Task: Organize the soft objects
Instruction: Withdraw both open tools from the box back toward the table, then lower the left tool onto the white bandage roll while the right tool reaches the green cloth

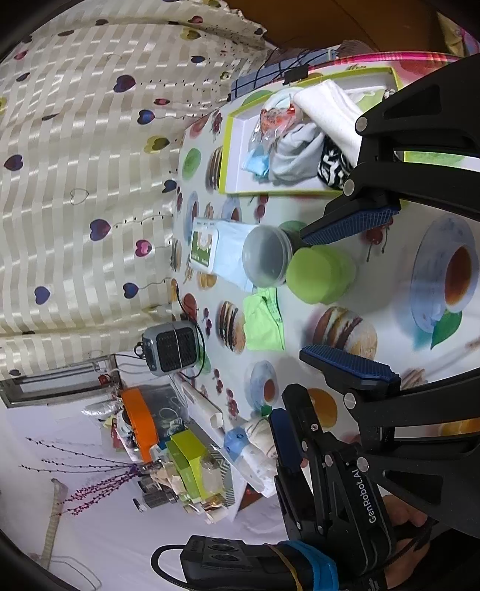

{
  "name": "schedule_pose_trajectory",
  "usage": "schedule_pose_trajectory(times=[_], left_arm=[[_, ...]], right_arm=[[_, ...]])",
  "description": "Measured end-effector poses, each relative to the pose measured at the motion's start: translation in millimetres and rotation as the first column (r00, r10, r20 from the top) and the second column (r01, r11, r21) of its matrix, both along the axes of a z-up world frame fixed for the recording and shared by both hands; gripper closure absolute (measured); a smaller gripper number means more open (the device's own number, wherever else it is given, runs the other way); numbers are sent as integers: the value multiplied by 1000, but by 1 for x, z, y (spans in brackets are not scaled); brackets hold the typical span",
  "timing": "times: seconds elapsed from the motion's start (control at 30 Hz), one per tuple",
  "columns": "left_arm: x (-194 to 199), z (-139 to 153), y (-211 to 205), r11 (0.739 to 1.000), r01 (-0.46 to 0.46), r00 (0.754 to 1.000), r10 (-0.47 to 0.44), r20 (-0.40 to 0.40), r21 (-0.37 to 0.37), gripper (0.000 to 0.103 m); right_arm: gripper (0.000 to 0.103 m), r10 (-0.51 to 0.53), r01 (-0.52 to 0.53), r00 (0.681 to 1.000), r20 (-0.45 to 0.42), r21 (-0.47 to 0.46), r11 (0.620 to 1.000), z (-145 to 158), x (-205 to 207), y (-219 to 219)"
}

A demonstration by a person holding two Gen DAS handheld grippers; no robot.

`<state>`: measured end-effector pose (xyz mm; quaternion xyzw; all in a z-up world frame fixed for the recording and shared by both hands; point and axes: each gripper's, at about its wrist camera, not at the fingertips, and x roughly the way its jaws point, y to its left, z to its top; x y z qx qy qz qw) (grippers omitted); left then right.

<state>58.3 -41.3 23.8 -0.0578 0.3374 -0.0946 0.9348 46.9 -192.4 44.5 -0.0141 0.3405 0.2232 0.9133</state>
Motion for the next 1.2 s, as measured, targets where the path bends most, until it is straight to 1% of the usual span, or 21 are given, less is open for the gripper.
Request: schedule_pose_trajectory(times=[0.47, 0.67, 0.97, 1.2], left_arm=[[-2, -6, 33, 998, -66, 998, 66, -7, -10, 64], [3, -16, 54, 994, -107, 994, 107, -29, -9, 64], [9, -33, 88, 984, -180, 982, 179, -63, -10, 64], [12, -34, 113, 971, -238, 970, 237, -60, -2, 64]], right_arm=[[45, 52, -53, 998, -22, -18, 998, -6, 4, 32], [45, 84, -85, 995, -47, -21, 996, -14, 13, 53], [45, 130, -134, 988, -83, -41, 990, -30, 37, 85], [45, 127, -134, 984, -122, -52, 990, -48, 72, 107]])
